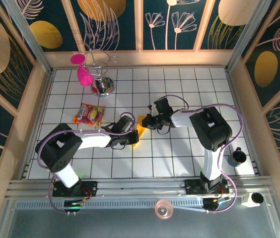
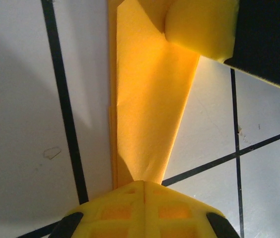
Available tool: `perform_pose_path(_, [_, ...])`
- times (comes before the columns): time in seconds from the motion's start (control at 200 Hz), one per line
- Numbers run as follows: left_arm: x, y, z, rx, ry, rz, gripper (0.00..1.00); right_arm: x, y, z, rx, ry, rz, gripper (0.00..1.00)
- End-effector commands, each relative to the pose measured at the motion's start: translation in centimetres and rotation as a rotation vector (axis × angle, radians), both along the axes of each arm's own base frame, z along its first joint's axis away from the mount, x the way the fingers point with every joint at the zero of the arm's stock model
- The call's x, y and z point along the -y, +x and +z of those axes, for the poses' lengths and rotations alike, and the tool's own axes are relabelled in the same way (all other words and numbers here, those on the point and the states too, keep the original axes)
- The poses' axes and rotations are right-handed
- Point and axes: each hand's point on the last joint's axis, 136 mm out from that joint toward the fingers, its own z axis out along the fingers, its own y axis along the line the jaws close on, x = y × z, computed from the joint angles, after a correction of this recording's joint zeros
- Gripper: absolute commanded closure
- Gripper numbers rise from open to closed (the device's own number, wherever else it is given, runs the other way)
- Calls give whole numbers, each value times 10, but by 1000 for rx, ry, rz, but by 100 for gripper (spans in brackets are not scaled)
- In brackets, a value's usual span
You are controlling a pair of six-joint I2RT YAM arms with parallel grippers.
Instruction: Fold a paper plane with a square sheet of paper (pick it up from the middle)
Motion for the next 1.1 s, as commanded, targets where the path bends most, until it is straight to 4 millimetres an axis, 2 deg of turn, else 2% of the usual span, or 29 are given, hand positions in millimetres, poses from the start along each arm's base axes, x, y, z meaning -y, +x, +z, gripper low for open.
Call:
perform_pose_path(0.0, [-6, 2, 12, 21, 15, 4, 100, 19, 0, -33, -24, -103, -30, 93])
perform_pose_path(0.105, [7, 20, 38, 94, -76, 37, 100, 17, 0, -30, -24, -91, -28, 93])
perform_pose_path(0.195, [17, 28, 45, 109, -141, 43, 99, 15, 0, -27, -30, -75, -29, 93])
perform_pose_path(0.295, [27, 29, 36, 69, -157, 25, 100, 12, -2, -21, -31, -53, -25, 93])
perform_pose_path(0.365, [27, 31, 30, 46, -149, 35, 100, 12, -3, -18, -33, -43, -21, 93])
perform_pose_path(0.385, [26, 29, 18, 25, -129, 39, 100, 11, -4, -17, -34, -40, -19, 93])
perform_pose_path(0.42, [24, 29, 13, 14, -119, 45, 100, 10, -4, -16, -34, -32, -14, 93])
perform_pose_path(0.746, [6, 17, -19, -68, -19, 74, 100, 1, 1, 0, -1, 5, 23, 94])
perform_pose_path(0.776, [4, 14, -20, -75, -11, 76, 100, 10, 12, 1, 8, 9, -4, 93])
perform_pose_path(1.096, [-11, -6, -39, -144, 33, 65, 100, 43, 54, -10, 58, 2, -90, 94])
